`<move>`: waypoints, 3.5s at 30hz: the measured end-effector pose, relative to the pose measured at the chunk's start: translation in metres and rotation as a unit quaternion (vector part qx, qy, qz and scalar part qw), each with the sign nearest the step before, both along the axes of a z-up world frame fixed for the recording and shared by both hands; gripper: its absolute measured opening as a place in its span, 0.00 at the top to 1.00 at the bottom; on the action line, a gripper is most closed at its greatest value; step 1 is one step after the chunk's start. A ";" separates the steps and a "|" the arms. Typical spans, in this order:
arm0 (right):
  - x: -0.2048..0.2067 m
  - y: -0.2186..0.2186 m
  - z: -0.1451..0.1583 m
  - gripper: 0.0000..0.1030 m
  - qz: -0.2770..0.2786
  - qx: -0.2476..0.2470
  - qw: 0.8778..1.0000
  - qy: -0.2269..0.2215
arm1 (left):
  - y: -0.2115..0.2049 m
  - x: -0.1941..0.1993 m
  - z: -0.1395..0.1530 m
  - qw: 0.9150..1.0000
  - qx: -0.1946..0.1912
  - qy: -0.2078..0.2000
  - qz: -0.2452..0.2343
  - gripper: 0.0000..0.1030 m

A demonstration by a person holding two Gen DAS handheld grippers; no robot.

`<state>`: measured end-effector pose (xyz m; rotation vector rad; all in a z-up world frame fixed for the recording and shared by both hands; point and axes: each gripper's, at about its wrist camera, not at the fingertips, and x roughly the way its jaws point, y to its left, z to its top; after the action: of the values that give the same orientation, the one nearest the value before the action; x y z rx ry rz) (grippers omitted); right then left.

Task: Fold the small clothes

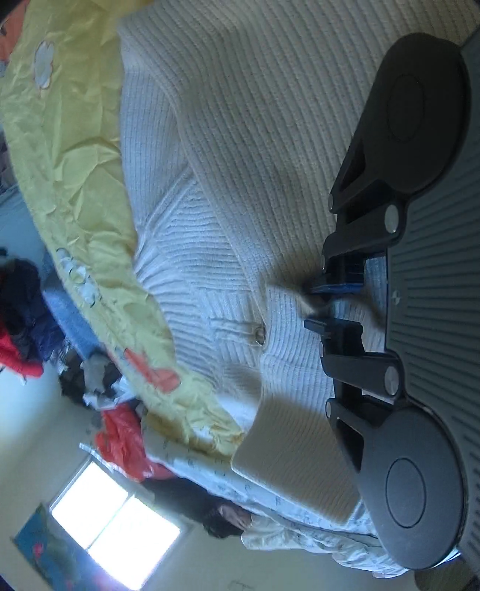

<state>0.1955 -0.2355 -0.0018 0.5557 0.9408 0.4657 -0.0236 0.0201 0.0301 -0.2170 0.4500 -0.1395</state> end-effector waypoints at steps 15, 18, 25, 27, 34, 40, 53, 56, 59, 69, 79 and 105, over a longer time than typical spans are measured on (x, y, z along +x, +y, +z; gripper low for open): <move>-0.012 -0.003 -0.018 0.90 -0.016 0.033 0.995 -0.090 | -0.040 -0.049 0.033 0.993 -0.030 0.111 0.017 0.05; -0.013 0.000 -0.016 0.90 -0.001 0.020 0.995 -0.100 | -0.062 -0.056 0.028 0.994 0.005 0.094 -0.063 0.05; -0.016 0.004 -0.013 0.80 0.003 0.018 0.994 -0.104 | -0.035 -0.051 0.035 0.998 0.037 0.057 -0.009 0.05; -0.017 0.004 -0.010 0.63 0.011 0.028 0.994 -0.105 | -0.017 -0.043 0.031 0.996 -0.001 0.082 0.021 0.05; -0.021 0.026 0.005 0.33 0.028 0.004 0.993 -0.110 | -0.001 -0.043 0.031 0.995 -0.014 0.088 0.051 0.05; -0.015 0.029 0.010 0.36 0.036 -0.016 0.995 -0.091 | -0.007 -0.042 0.035 0.997 0.013 0.070 0.040 0.05; 0.003 -0.011 0.001 0.39 0.016 0.118 0.993 0.018 | -0.001 -0.007 0.011 0.994 0.001 0.106 0.042 0.05; 0.007 0.002 0.005 0.47 0.035 0.078 0.996 0.011 | -0.003 0.003 0.007 0.993 0.012 0.109 0.044 0.05; 0.007 0.019 0.010 0.87 0.060 -0.005 0.998 -0.016 | -0.004 0.006 0.003 0.992 0.013 0.117 0.044 0.05; -0.006 -0.036 0.068 0.90 0.047 0.011 0.994 -0.098 | 0.009 0.003 0.012 0.993 0.016 0.101 0.052 0.05; -0.020 -0.070 0.066 0.90 0.036 0.002 0.995 -0.089 | 0.013 0.012 0.021 0.994 0.023 0.087 0.059 0.05; -0.051 -0.083 0.067 0.77 -0.054 -0.099 0.983 -0.148 | -0.010 0.161 0.009 0.980 0.171 0.097 -0.006 0.05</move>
<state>0.1448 -0.3187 0.0654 0.3434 0.6584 0.3406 0.1374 0.0104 0.0389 0.1116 0.6616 -0.0515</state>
